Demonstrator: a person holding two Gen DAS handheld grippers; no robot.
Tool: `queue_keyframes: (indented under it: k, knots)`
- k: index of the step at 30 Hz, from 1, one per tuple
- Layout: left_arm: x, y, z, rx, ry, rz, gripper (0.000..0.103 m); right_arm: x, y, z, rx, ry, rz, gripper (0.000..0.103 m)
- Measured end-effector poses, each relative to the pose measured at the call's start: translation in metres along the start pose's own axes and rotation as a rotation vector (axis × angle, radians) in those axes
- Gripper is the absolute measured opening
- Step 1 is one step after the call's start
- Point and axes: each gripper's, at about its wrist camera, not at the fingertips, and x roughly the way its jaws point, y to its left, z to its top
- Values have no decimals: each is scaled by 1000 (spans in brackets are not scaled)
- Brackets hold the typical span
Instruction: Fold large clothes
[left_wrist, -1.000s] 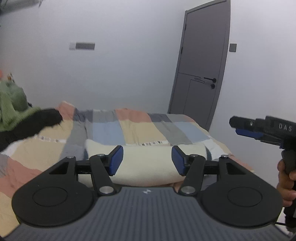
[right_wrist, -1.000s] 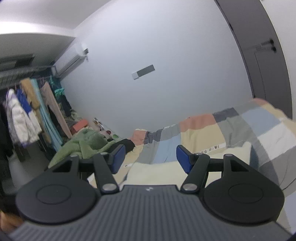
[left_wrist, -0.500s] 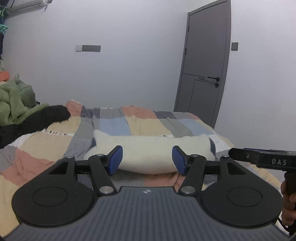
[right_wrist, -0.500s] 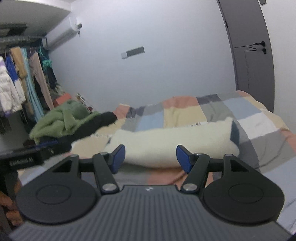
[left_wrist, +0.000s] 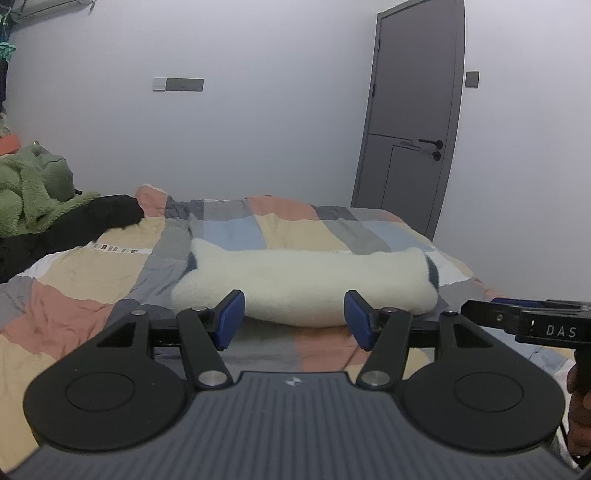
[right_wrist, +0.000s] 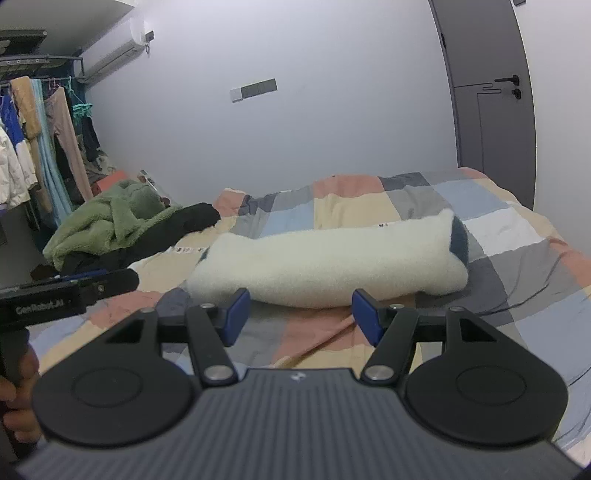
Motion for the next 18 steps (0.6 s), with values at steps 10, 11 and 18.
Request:
queue_keyframes:
  k: [10, 11, 18]
  knots:
    - [4, 0, -2, -1, 8, 12, 86, 0, 3, 2, -21, 6, -22, 65]
    - [4, 0, -2, -1, 9, 12, 91, -1, 4, 2, -22, 6, -25, 65]
    - [12, -4, -6, 7, 27, 38, 99, -5, 4, 3, -15, 2, -45, 65]
